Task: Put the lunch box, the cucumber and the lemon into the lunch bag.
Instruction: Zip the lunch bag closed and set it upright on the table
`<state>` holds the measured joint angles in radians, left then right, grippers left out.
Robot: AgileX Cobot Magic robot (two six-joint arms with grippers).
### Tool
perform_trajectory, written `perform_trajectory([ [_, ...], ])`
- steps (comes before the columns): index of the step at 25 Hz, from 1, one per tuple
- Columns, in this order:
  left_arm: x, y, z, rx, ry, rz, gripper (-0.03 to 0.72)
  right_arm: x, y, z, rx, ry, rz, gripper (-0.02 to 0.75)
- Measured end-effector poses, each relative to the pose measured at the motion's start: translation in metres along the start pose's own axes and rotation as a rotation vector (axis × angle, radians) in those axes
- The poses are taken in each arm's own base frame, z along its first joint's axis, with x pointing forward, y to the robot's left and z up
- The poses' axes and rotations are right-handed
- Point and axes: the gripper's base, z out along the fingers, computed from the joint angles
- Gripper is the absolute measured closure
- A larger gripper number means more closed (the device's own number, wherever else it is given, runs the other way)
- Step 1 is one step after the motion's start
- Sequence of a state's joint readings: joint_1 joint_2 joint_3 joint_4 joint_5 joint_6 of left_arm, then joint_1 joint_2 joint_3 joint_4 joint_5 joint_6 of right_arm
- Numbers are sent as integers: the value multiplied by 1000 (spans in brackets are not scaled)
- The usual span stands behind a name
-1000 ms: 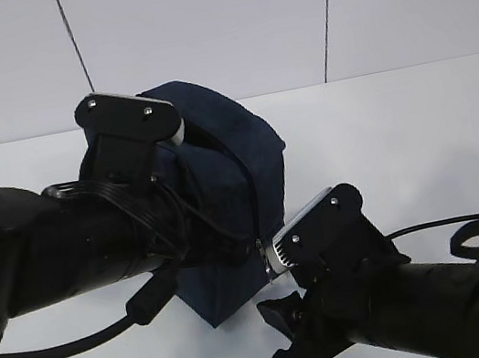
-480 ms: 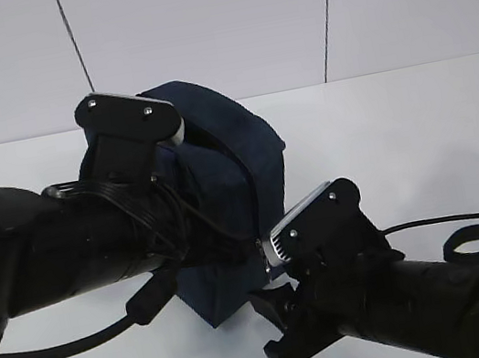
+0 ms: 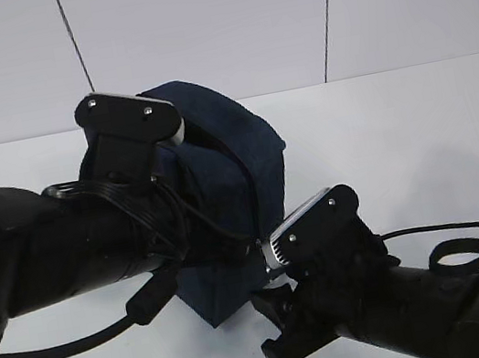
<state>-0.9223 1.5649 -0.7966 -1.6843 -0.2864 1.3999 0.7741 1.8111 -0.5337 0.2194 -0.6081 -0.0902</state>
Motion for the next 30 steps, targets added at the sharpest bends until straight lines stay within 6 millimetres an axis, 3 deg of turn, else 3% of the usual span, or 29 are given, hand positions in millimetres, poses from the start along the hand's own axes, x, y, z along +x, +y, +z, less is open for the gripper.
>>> perform_trajectory([
  [8,0,0,0,0,0,2,695,5,-1,5,17,0,12,381],
  [30,0,0,0,0,0,2,695,5,-7,9,77,-69,41,391],
])
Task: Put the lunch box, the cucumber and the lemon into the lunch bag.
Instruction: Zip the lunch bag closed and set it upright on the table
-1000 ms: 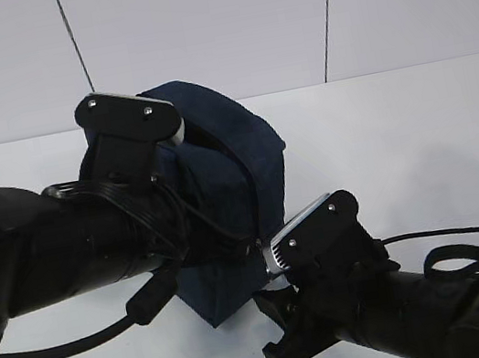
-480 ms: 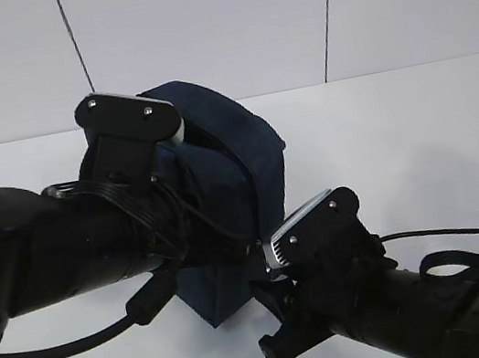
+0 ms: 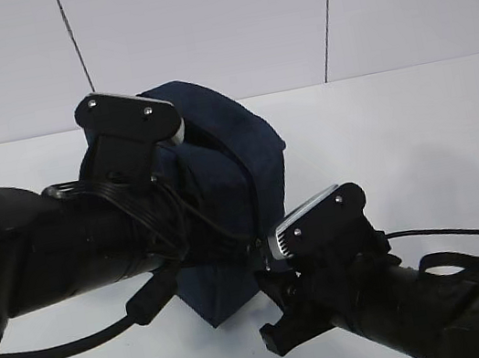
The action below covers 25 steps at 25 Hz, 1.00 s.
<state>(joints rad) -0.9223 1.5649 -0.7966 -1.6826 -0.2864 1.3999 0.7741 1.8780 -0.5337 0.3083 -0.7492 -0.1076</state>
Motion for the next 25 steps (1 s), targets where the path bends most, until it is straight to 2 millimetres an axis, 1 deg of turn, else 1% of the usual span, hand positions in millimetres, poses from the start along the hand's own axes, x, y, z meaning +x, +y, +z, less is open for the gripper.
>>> perform_trajectory([
  [8,0,0,0,0,0,0,695,5,-1,3,8,10,-15,392],
  [14,0,0,0,0,0,0,695,6,-5,3,60,13,-5,391],
  [20,0,0,0,0,0,0,695,4,0,3,-3,1,-77,394],
  [23,0,0,0,0,0,0,695,4,1,3,-12,0,-86,417],
  [25,0,0,0,0,0,0,695,4,1,3,-12,-6,-88,448],
])
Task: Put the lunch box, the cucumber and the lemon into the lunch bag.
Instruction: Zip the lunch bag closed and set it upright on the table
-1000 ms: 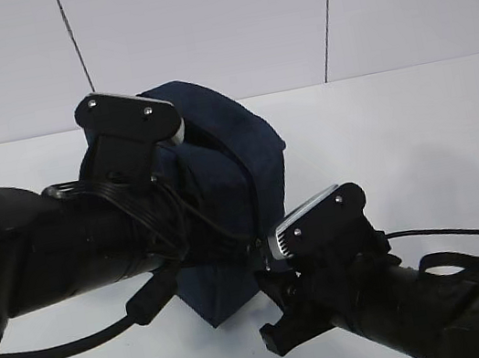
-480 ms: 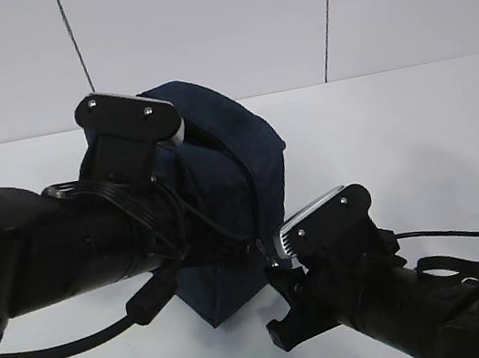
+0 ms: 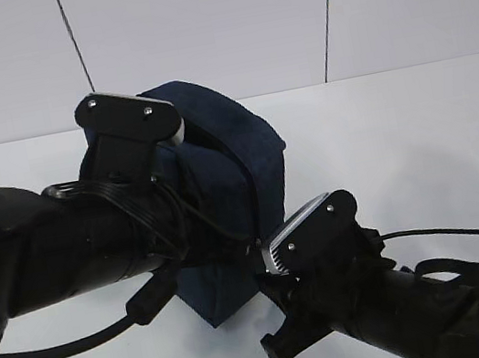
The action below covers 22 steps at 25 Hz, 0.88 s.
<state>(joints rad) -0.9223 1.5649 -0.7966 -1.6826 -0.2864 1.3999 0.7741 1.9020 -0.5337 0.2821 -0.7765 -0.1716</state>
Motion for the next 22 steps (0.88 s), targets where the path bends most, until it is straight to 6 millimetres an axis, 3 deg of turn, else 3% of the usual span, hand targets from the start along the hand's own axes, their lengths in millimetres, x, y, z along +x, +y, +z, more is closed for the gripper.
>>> perform_trajectory([
  [6,0,0,0,0,0,0,695,-4,0,2,4,-32,0,507],
  [22,0,0,0,0,0,0,695,2,-3,7,49,0,42,509],
])
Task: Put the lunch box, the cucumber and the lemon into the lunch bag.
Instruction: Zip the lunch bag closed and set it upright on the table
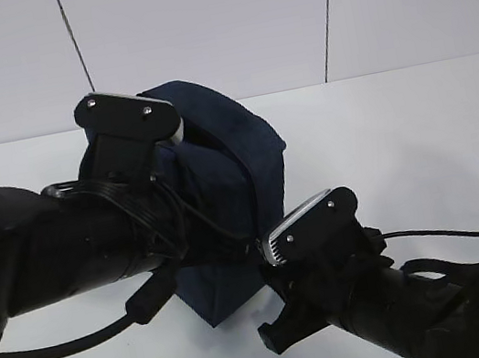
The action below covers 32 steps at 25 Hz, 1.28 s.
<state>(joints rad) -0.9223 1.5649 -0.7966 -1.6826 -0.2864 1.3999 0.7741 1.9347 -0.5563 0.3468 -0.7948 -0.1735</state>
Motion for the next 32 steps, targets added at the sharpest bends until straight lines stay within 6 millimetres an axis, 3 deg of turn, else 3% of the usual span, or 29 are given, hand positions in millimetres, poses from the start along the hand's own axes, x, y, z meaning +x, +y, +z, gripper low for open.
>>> perform_trajectory([
  [32,0,0,0,0,0,0,695,0,2,0,-19,-3,-18,509],
])
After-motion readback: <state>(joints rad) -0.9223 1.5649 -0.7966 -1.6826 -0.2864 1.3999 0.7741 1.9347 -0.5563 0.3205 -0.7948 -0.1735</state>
